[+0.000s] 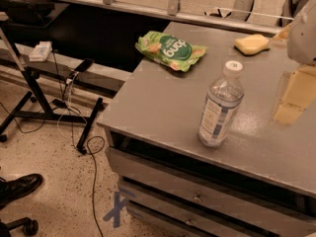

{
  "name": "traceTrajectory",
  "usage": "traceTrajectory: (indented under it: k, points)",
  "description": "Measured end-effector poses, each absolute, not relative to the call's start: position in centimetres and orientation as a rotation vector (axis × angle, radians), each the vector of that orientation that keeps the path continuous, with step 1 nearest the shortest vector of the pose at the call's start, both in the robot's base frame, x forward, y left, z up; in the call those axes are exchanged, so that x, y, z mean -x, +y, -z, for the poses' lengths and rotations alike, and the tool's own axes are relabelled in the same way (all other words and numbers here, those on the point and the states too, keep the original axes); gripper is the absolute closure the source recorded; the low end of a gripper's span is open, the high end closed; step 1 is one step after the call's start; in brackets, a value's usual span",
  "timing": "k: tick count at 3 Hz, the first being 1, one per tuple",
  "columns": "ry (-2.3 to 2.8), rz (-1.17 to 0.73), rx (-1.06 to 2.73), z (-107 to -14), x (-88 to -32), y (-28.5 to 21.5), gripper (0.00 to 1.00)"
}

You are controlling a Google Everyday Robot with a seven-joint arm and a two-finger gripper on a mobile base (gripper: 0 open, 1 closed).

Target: Move sponge near blue plastic bottle

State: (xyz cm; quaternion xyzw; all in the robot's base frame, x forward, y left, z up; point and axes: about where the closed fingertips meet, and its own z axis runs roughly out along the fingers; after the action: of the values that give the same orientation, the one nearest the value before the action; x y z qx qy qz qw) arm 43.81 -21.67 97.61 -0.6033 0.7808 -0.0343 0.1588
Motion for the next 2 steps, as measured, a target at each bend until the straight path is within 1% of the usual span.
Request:
traceTrajectory:
  k: [1, 2]
  points:
    - [2.232, 0.098, 1.725, -97.6, -43.8, -21.7, 0.00]
    - [2.205, 0.101, 1.653, -96.3, -48.8, -22.4, 0.00]
